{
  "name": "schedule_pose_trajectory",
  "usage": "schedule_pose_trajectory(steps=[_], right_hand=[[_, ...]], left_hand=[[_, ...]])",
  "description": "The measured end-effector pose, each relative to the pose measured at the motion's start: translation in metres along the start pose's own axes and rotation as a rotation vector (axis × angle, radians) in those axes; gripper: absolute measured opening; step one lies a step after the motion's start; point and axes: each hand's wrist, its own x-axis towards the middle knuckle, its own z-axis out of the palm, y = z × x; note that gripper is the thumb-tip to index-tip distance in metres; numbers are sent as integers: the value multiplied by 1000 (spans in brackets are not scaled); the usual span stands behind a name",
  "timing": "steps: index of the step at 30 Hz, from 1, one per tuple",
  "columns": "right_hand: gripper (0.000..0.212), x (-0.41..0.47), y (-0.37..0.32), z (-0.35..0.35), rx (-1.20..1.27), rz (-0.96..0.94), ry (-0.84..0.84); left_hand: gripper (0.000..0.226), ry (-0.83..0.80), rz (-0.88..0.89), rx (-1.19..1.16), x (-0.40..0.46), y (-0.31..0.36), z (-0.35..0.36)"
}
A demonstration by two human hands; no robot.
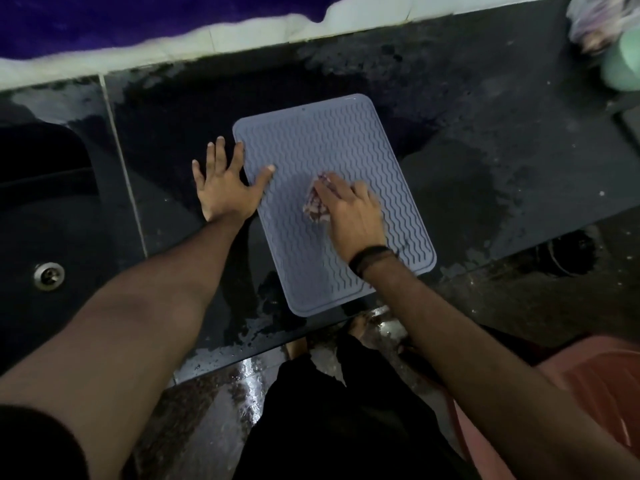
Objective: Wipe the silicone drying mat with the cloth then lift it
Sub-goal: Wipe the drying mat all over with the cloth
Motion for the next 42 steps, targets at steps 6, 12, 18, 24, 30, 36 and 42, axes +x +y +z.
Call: schedule_pose_trajectory(steps=[6, 12, 18, 24, 30, 36, 42], right_hand=[[63, 18, 1, 30, -17, -32, -143], [68, -45, 25, 33, -1, -112, -88], [56, -11, 28, 10, 138, -107, -38], [60, 110, 0, -3, 116, -91, 62], [61, 94, 16, 28, 28, -138, -126], [57, 34, 35, 25, -4, -221, -98], [63, 94, 18, -1, 39, -225, 70]], left_hand=[[92, 3, -14, 13, 1, 3, 2], [87, 19, -25, 1, 2, 2, 1], [87, 16, -30, 17, 2, 1, 2], [86, 20, -44, 38, 2, 2, 3], [86, 36, -58, 26, 4, 0, 7], [85, 46, -51, 7, 4, 0, 8], [85, 67, -39, -1, 4, -2, 11]])
